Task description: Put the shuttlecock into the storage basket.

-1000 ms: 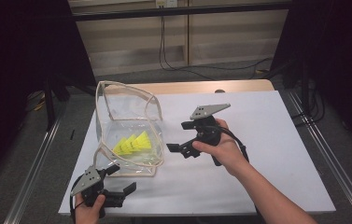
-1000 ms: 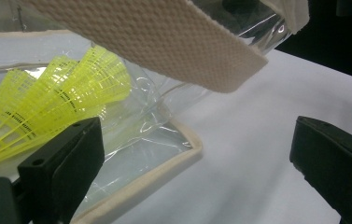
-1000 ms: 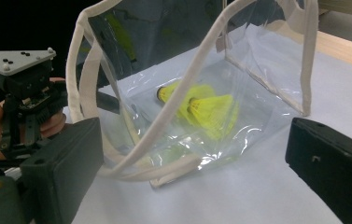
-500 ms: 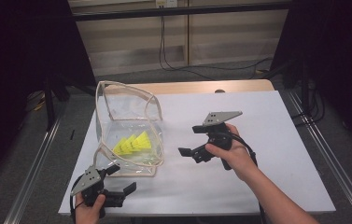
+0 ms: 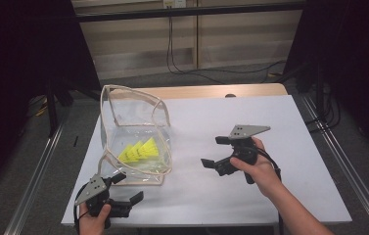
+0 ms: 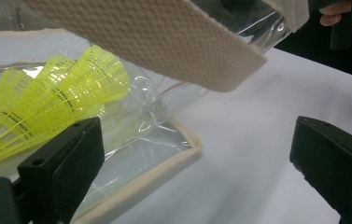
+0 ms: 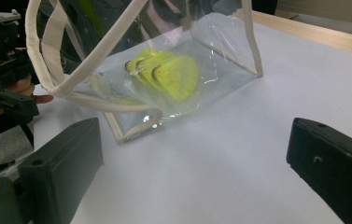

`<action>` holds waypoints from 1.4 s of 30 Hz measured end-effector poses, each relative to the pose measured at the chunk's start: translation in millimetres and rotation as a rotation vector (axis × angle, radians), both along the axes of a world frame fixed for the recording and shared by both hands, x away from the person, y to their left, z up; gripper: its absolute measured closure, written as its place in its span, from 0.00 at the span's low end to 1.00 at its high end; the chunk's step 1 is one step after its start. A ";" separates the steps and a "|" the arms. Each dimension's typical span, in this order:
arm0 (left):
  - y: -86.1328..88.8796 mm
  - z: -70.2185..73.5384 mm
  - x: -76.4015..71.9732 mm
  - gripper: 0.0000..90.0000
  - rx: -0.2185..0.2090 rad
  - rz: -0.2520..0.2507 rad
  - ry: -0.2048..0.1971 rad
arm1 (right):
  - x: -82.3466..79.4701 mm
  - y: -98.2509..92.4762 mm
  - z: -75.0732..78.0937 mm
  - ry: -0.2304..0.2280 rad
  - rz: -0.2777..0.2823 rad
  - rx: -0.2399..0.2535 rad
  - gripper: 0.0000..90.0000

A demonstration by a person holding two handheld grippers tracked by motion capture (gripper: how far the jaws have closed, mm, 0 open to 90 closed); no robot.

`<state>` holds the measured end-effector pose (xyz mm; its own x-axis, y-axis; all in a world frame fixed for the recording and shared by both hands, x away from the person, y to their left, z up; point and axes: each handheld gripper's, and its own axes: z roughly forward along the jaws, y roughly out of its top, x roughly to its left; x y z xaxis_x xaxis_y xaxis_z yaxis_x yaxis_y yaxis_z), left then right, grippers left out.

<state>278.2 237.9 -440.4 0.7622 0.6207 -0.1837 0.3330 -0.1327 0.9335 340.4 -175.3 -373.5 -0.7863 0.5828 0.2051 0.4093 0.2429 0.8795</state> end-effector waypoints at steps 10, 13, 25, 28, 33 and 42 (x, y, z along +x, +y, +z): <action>-0.7 -0.3 0.2 0.04 0.002 -0.001 0.002 | -7.4 -25.9 -17.5 0.010 -0.049 0.014 0.04; -1.1 -0.1 0.2 0.04 0.004 -0.003 0.001 | -8.6 -32.3 -21.5 0.009 -0.062 0.014 0.04; -1.7 -0.3 0.7 0.04 0.011 -0.008 0.001 | -19.4 -57.5 -41.4 0.005 -0.106 0.011 0.04; -2.4 -0.2 0.5 0.04 0.010 -0.007 0.002 | -21.6 -62.8 -44.4 0.003 -0.117 0.010 0.04; -2.4 -0.3 0.6 0.04 0.013 -0.008 0.003 | -25.4 -72.5 -49.0 -0.004 -0.140 0.011 0.04; -3.5 0.2 0.8 0.04 0.027 -0.012 0.000 | -34.8 -96.3 -59.9 -0.027 -0.192 -0.001 0.04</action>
<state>279.0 234.4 -440.3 0.7698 0.6161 -0.1668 0.3309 -0.1618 0.9297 305.5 -271.6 -433.4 -0.6662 0.7225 0.1848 0.4245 0.1636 0.8905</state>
